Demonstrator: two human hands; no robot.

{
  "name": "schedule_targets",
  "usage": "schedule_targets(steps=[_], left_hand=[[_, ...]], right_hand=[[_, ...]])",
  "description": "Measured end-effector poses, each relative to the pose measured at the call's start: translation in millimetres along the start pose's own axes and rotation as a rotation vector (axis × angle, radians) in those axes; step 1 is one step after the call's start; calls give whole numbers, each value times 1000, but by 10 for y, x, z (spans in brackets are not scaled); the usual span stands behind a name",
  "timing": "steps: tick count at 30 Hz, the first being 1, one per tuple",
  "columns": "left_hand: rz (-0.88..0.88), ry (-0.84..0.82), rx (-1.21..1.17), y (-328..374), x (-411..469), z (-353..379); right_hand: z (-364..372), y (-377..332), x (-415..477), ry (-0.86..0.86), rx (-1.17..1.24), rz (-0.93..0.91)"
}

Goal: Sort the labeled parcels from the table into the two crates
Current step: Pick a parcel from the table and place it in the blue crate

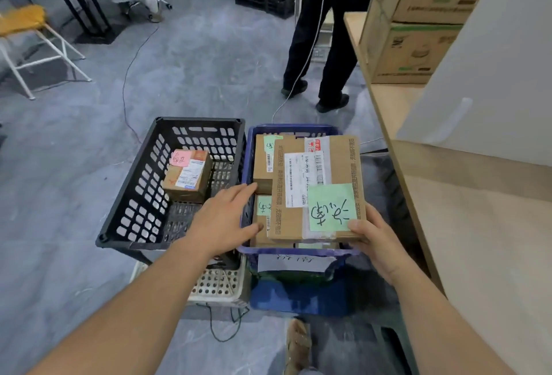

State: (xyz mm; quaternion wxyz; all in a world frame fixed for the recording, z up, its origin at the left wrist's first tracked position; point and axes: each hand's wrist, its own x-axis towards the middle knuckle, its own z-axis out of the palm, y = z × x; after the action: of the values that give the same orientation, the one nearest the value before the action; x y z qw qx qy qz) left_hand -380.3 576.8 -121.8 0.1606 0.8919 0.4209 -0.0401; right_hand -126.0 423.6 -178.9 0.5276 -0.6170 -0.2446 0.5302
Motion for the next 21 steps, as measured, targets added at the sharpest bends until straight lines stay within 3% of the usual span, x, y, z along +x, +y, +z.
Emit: schedule_targets(steps=[10, 21], left_hand=[[-68, -100, 36, -423, 554, 428], [-92, -167, -13, -1079, 875, 851]], right_hand=[[43, 347, 766, -49, -80, 201], [387, 969, 1415, 11, -117, 422]])
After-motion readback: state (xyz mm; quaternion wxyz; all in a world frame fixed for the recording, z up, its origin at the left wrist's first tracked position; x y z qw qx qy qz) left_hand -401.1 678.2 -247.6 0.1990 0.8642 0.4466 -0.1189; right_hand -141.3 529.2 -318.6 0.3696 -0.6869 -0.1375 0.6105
